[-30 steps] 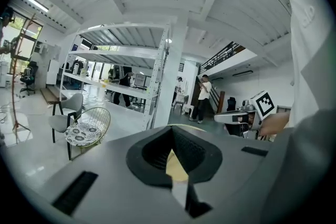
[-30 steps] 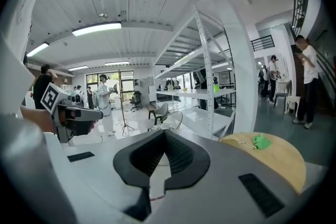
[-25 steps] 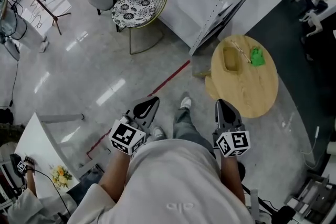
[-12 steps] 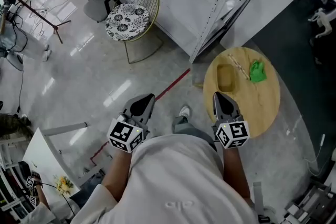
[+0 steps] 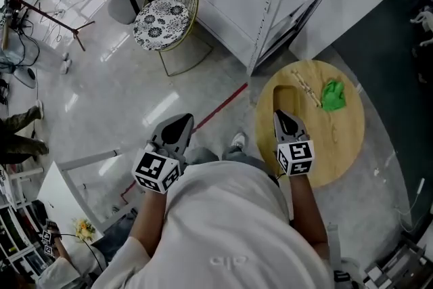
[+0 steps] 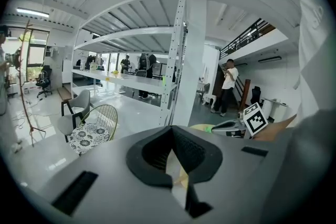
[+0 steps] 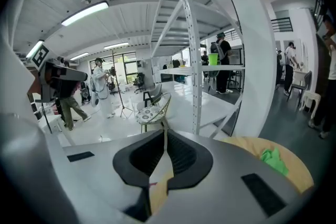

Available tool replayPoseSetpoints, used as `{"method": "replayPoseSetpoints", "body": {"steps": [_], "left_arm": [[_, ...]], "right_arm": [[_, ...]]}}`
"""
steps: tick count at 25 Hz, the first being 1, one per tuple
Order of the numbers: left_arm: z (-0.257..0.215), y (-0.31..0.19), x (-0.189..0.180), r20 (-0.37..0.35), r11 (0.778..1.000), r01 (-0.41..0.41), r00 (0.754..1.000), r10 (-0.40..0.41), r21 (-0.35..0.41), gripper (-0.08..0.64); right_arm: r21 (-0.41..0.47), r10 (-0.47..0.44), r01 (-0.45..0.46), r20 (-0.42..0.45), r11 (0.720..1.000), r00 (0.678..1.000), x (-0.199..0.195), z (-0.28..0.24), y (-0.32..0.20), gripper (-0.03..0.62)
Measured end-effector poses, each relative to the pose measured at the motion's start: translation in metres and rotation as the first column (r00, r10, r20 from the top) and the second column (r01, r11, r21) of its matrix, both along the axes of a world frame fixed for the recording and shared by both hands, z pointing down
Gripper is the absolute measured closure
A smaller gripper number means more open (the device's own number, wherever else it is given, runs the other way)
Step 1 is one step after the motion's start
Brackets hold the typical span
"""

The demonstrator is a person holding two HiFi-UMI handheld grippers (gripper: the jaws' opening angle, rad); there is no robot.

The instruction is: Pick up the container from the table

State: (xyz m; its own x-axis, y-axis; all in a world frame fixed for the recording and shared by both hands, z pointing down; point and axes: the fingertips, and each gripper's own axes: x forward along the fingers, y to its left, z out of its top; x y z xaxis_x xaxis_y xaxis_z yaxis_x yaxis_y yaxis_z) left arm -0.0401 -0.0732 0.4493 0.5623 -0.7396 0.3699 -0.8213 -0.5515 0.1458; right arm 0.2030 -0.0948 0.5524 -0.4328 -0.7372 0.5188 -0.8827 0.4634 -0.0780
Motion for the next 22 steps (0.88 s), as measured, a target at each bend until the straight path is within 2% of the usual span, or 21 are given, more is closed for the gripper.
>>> {"method": "replayPoseSetpoints", "body": {"steps": [5,11,18,22], "left_arm": [[0.011,-0.006,0.013,0.018,0.999,0.007,1.0,-0.006,-0.031,0.545],[0.024,-0.014,0.006,0.034,0.997,0.034,0.999,-0.032,-0.073,0.545],[0.033,-0.018,-0.019,0.051,0.99,0.09,0.995,-0.085,-0.109,0.545],[0.036,-0.017,-0.039,0.054,0.984,0.127,0.991,-0.121,-0.126,0.545]], "right_arm": [[-0.065,0.006,-0.008,-0.024,0.998,1.0,0.013,0.035,-0.02,0.541],[-0.199,0.033,-0.04,-0.037,0.979,0.999,0.021,0.084,-0.044,0.465],[-0.319,-0.008,-0.045,-0.162,0.947,0.987,0.025,0.147,-0.054,0.43],[-0.374,-0.015,-0.068,-0.214,0.925,0.977,0.024,0.174,-0.055,0.43]]}}
